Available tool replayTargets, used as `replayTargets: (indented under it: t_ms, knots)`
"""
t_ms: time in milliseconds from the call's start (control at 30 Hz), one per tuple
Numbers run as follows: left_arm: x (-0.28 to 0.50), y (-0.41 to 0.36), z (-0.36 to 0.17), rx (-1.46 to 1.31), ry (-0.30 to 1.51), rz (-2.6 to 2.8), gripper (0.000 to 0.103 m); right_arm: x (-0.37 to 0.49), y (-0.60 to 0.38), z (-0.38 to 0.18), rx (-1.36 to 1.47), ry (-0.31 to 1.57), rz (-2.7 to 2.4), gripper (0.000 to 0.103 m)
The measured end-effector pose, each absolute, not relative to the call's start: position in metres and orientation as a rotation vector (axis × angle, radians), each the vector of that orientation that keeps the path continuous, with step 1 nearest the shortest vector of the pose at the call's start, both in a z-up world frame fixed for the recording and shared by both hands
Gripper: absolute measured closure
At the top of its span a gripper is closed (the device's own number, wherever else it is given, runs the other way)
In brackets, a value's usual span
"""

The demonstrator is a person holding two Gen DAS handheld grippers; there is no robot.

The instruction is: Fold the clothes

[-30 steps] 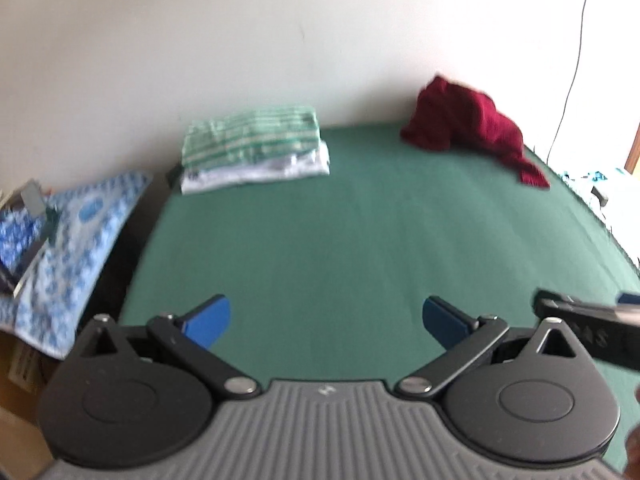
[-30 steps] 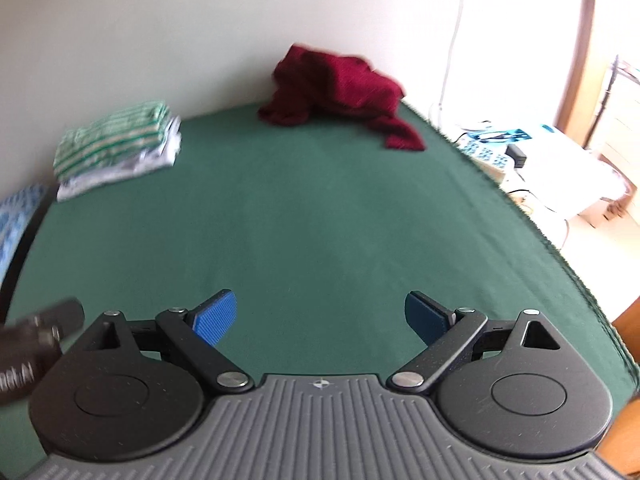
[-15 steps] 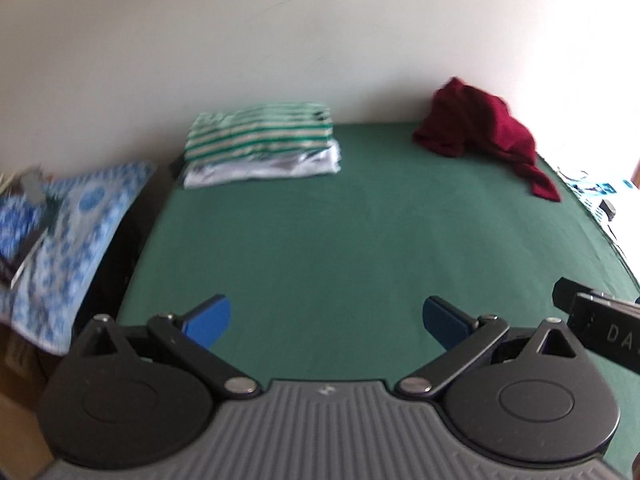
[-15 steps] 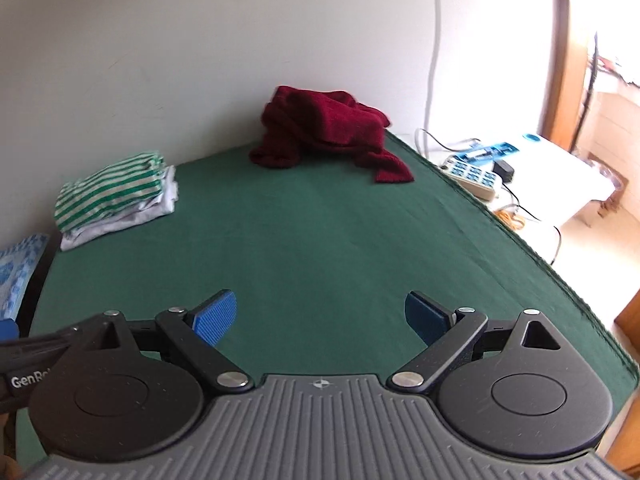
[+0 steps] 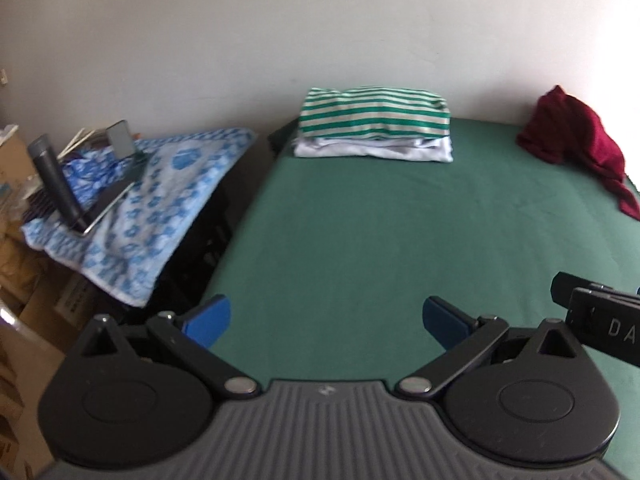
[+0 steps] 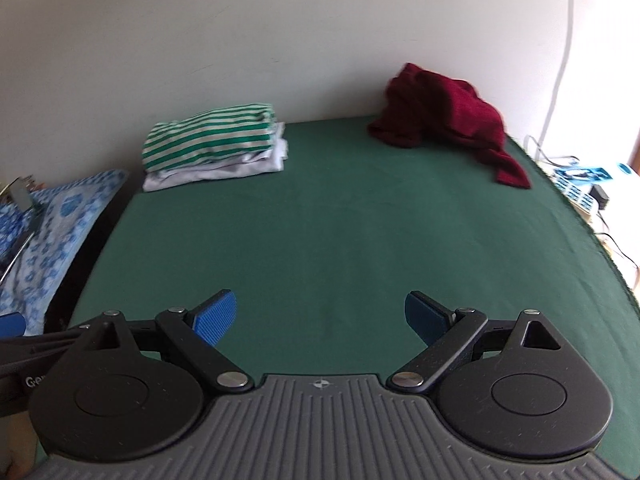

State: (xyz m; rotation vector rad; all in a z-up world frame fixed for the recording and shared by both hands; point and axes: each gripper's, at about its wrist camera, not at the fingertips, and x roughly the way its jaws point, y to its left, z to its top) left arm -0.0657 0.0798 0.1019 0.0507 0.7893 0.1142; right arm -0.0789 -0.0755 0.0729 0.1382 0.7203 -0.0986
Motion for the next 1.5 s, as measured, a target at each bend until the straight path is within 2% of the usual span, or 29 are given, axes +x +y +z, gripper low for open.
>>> replayTargets:
  t_ms: [300, 1500]
  knots:
    - [-0.073, 0.101, 0.096, -0.003, 0.819, 0.139, 0.001, -0.076, -0.062, 0.073, 0.120, 0.725, -0.016, 0.009]
    - [-0.063, 0.102, 0.076, 0.029, 0.875, 0.068, 0.001, -0.074, -0.040, 0.070, 0.075, 0.764, -0.041, 0.009]
